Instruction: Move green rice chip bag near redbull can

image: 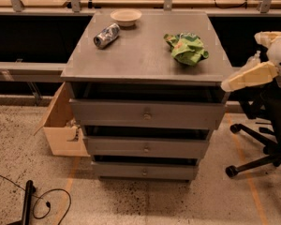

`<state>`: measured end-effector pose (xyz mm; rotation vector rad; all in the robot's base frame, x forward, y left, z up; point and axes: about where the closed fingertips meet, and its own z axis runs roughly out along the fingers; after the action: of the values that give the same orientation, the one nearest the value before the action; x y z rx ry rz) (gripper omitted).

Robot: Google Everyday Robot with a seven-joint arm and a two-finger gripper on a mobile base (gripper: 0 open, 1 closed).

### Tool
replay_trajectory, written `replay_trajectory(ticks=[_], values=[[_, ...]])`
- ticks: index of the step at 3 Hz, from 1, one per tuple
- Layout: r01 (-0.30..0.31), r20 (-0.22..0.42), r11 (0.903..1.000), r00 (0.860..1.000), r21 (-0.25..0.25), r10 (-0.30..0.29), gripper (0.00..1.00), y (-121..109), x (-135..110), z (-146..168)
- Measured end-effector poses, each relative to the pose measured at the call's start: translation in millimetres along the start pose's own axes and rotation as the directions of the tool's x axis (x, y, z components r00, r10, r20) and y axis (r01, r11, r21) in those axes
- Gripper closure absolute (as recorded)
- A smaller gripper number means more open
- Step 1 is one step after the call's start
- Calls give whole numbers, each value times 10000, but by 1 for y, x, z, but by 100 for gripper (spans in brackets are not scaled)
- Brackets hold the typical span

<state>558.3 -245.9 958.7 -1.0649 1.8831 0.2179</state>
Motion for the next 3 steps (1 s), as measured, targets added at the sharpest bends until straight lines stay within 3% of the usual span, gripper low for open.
replay_trajectory(ticks=[1, 2, 3], values=[[-1060, 185, 9885, 9943, 1074, 1046, 0, -26, 3, 33], [-1838, 654, 9669, 9824, 1770, 1748, 0, -46, -6, 36], [-1841, 664, 9669, 9823, 1769, 1749, 0, -45, -7, 35]])
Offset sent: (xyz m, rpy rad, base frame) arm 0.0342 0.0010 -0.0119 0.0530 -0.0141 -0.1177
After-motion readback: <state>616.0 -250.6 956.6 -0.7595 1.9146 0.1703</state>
